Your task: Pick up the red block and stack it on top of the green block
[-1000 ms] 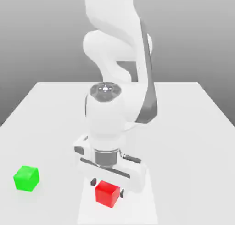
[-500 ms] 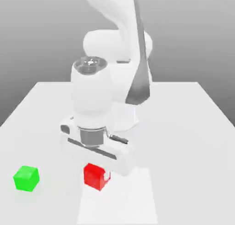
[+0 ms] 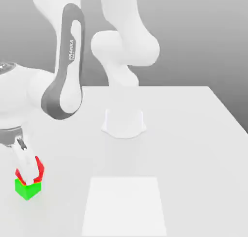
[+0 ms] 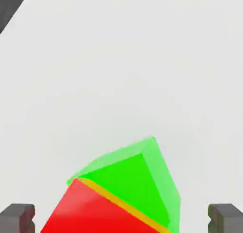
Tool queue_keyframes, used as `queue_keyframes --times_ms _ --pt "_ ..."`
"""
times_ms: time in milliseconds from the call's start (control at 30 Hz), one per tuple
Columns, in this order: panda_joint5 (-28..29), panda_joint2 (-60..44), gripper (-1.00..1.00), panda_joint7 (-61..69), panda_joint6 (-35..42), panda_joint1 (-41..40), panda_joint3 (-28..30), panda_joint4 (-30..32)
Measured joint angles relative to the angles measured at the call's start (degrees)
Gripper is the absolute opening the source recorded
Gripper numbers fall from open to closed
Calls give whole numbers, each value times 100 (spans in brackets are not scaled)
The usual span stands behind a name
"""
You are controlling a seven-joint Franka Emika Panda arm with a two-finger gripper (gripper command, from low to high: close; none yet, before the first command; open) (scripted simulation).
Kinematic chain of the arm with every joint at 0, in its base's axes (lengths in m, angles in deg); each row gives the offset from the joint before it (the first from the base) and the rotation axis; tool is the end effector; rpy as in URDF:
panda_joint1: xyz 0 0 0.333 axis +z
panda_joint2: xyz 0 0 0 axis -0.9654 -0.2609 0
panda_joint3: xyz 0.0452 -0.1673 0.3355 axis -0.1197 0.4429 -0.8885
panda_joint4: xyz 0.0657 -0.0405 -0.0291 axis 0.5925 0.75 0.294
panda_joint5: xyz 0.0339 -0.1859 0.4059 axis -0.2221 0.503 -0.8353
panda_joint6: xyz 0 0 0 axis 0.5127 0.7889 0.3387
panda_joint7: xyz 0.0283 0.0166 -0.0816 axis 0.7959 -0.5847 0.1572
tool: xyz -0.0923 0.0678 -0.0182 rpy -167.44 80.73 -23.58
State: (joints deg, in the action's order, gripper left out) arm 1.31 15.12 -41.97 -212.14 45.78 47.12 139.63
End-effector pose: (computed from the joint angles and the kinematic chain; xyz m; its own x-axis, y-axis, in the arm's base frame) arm 0.3840 -0.2898 0.1869 -0.1787 -0.9839 -0.0001 -0.9839 0.1787 -0.0007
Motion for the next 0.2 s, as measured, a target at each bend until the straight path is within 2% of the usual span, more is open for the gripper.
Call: queue_keyframes --times_ms 67,200 --pt "-10 -33 100 9 -28 -8 -9 -2" --pt "255 654 100 -182 618 23 74 30"
